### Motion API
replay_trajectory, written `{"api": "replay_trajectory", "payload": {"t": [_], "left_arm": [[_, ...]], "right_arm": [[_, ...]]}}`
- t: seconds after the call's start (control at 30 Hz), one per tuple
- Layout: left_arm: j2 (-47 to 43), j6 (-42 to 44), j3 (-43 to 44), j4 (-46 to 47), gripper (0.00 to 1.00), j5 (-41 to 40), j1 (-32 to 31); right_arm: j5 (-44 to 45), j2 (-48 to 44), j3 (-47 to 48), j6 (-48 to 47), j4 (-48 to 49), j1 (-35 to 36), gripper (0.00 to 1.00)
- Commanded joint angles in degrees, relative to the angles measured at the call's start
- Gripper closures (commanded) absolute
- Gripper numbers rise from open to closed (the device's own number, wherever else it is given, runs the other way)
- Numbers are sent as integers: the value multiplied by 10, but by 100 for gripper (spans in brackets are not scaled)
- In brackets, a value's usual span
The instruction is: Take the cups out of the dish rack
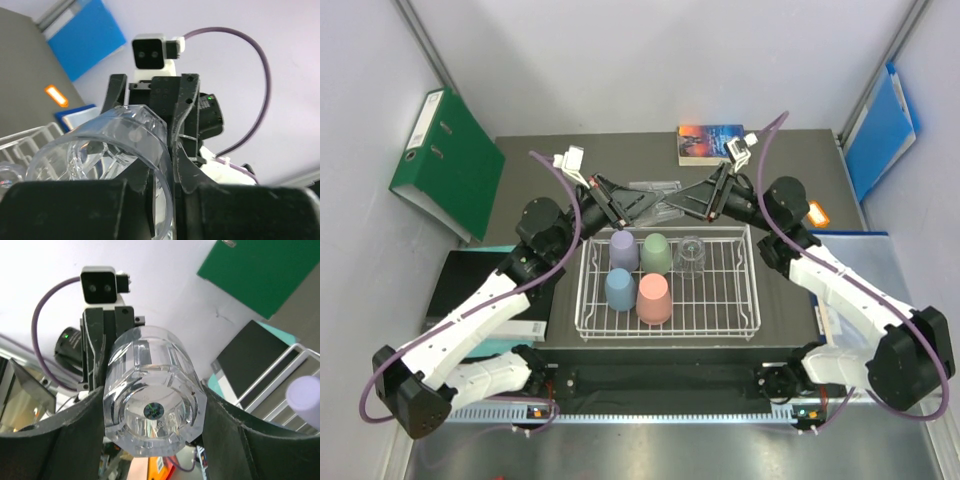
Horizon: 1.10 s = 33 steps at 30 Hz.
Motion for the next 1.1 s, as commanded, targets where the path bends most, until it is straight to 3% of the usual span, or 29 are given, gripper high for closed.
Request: {"api": "replay_trajectory", "payload": {"t": [0.0,0.13,0.17,0.2,0.23,0.27,0.3,0.33,0.37,0.57,0.7,0.8,0.9,1.07], "left_arm": [[1,5,-9,39,100,19,2],[-14,13,-11,-8,100,-11,4],[-16,20,-2,-33,100,-25,7],[-13,44,29,-74,100,-41,8],[-10,59,52,-154,100,-61,12],[-4,76,76,-208,100,-103,20],[11,110,124,-242,100,-115,23],[21,125,147,-272,100,-146,27],[33,140,171,-330,100,-180,35],[138,216,352,-464,100,-305,65],[317,254,531,-693,100,-520,87],[448,272,666,-781,100,-560,133],[536,285,731,-824,100,-536,188],[604,282,711,-789,100,-389,279]], "right_arm": [[-7,-12,9,1,59,9,100],[-6,-23,19,-37,-2,8,99],[1,-33,28,-58,-49,8,87],[34,-39,40,-86,-100,7,54],[61,-46,70,-151,-219,7,42],[92,-59,86,-181,-273,8,30],[157,-63,100,-222,-317,9,8],[184,-68,121,-238,-362,7,2],[207,-72,131,-251,-414,2,0],[348,-68,187,-311,-550,-8,0],[458,-37,236,-350,-670,-7,1],[551,-13,266,-358,-739,-1,1],[604,5,280,-362,-769,0,0],[660,40,307,-359,-825,2,0]]}}
